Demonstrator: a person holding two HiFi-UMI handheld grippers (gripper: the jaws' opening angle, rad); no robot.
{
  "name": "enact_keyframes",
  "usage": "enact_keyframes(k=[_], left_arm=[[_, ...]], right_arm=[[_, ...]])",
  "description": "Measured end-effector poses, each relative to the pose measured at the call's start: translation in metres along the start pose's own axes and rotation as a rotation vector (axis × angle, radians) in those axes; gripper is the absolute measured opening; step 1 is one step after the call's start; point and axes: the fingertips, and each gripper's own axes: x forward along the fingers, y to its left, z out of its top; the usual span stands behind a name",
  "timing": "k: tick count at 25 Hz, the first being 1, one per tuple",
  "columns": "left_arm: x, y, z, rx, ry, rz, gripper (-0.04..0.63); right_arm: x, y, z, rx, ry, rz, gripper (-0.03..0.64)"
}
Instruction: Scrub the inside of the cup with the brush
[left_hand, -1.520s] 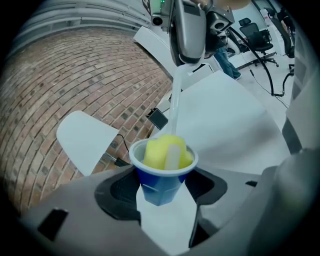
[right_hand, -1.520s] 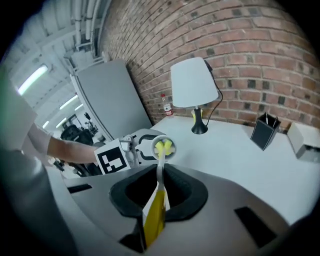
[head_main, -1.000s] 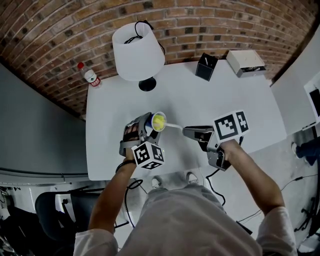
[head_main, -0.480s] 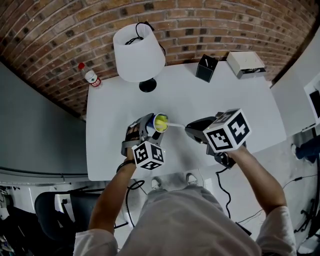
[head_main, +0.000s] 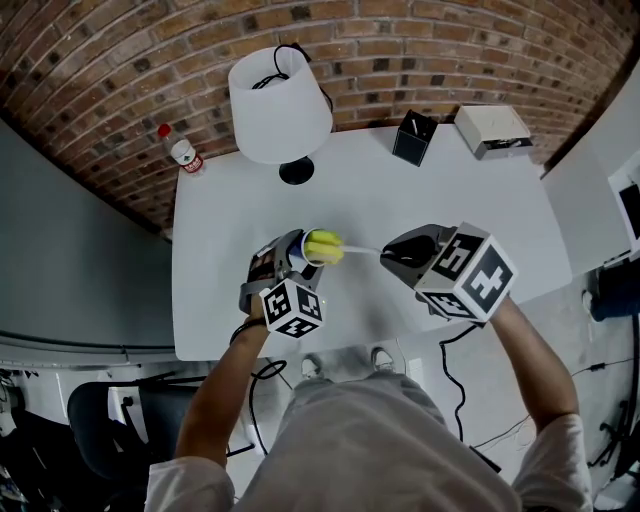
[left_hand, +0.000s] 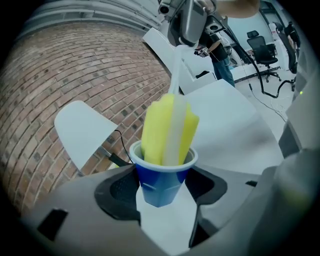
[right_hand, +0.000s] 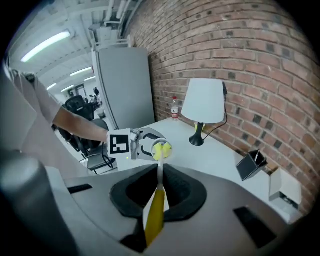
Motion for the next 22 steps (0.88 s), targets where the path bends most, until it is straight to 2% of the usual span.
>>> enact_keyframes(k=[13, 22], left_arm=[[0.004, -0.007, -0.012, -0.039, 0.027, -0.086, 0.293], [0.002, -0.013, -0.011, -0.014, 0.014, -0.123, 0.293]], right_arm=[[-0.014, 0.020, 0.012, -0.545, 0.075, -0.093, 0.031], [-0.011, 0.029, 0.009, -0.791, 0.128, -0.107, 0.031]])
